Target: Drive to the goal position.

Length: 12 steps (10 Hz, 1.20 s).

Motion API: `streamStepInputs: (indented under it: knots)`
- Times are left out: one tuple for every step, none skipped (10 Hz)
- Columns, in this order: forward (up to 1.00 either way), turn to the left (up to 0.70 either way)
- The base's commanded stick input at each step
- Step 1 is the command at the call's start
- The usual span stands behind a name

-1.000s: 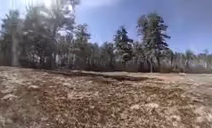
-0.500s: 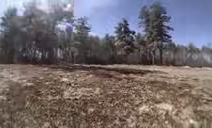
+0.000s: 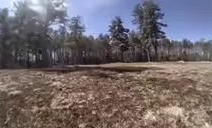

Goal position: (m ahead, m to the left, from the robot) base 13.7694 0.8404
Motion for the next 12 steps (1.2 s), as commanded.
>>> streamStepInputs:
  knots:
    - [0.70, -0.35]
    - [0.70, -0.35]
    - [0.70, -0.35]
    - [0.70, -0.26]
    - [0.70, -0.04]
    - [0.70, 0.00]
    - [0.70, 0.00]
    - [0.70, 0.00]
    - [0.70, 0.00]
    - [0.70, 0.00]
    - [0.70, 0.00]
    - [0.70, 0.00]
